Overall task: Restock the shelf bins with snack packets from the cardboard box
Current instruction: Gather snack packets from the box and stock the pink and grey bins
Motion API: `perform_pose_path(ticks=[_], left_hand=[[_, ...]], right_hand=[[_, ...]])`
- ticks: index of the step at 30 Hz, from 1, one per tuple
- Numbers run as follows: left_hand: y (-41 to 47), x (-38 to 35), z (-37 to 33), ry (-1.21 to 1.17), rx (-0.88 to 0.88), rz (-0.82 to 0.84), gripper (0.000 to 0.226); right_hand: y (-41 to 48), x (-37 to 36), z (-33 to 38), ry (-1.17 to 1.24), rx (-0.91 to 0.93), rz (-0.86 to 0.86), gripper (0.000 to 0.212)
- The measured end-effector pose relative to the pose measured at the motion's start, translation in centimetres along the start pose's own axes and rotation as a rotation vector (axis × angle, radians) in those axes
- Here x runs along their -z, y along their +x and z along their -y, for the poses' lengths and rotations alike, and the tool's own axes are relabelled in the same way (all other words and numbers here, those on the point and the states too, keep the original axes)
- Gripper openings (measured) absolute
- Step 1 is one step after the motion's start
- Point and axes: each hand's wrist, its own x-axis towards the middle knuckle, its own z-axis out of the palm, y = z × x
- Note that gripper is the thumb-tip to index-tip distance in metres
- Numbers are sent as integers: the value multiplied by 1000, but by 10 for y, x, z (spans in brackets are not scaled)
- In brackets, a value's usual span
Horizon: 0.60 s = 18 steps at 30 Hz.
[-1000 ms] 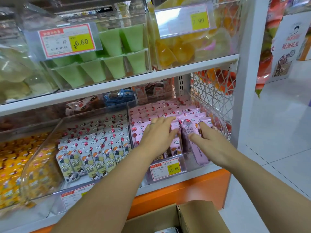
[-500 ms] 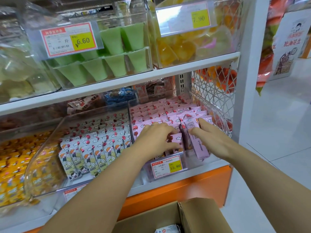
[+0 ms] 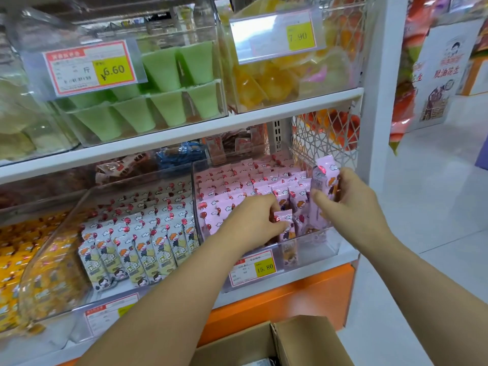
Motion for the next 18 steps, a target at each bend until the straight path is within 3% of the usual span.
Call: perform_pose_path(ticks=[10, 14, 18], left_hand=[[0, -8, -5, -40, 31, -123, 17], [-1, -6, -12, -91, 31, -139, 17], [13, -12, -21, -66, -6, -136, 18]], right_hand=[[-1, -13, -10, -77, -21, 141, 33], [2, -10, -10, -65, -27, 83, 39], [-3, -2, -5, -434, 59, 17, 68]])
